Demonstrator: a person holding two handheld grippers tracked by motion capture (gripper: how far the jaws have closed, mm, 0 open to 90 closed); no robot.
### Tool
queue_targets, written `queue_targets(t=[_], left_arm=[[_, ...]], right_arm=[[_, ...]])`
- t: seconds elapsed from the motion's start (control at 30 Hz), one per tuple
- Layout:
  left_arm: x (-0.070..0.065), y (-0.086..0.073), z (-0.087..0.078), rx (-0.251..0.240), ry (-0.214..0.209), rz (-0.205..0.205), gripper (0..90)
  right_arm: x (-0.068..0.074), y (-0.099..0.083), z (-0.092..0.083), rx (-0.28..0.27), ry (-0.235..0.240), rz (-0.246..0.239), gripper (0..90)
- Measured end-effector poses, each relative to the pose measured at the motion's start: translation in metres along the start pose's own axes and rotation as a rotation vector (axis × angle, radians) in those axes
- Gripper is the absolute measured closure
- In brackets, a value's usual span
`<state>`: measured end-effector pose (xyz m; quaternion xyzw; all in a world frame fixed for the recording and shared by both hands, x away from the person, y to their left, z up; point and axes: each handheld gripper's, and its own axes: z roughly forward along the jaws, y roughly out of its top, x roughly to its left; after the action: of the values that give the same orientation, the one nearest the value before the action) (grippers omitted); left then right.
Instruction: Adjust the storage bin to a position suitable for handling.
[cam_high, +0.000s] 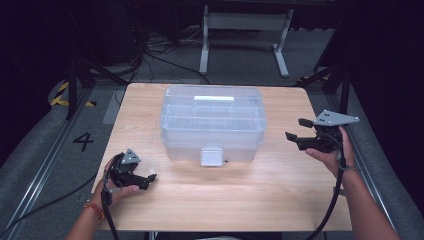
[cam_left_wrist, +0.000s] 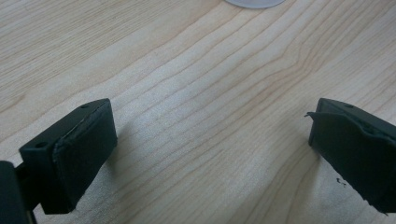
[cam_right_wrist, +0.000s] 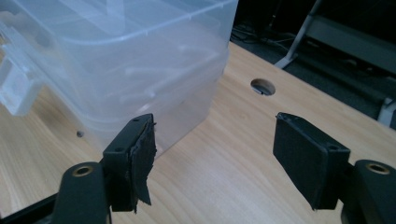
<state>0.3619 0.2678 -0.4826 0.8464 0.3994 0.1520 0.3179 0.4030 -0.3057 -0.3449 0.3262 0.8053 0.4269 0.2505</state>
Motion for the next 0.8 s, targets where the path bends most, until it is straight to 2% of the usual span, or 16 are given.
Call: queue_targets(t=[0.2, 0.4, 0.67, 0.7, 0.8], left_arm=[[0.000, 0.000, 0.000, 0.000, 0.000, 0.001, 1.5], [0.000, 0.000, 0.000, 0.000, 0.000, 0.000, 1.5], [-0.001, 0.000, 0.000, -0.001, 0.000, -0.009, 1.5], [0.000, 0.000, 0.000, -0.001, 0.004, 0.003, 1.6], [-0.001, 0.000, 0.000, -0.001, 0.000, -0.010, 1.6]], right_arm=[[0.001, 0.019, 0.001, -0.038, 0.013, -0.007, 30.6], [0.004, 0.040, 0.011, -0.054, 0.014, -0.038, 32.4], [0.014, 0.061, 0.030, -0.045, 0.036, -0.060, 33.2], [0.015, 0.062, 0.032, -0.047, 0.038, -0.063, 33.3], [0.017, 0.067, 0.039, -0.041, 0.047, -0.066, 33.4]])
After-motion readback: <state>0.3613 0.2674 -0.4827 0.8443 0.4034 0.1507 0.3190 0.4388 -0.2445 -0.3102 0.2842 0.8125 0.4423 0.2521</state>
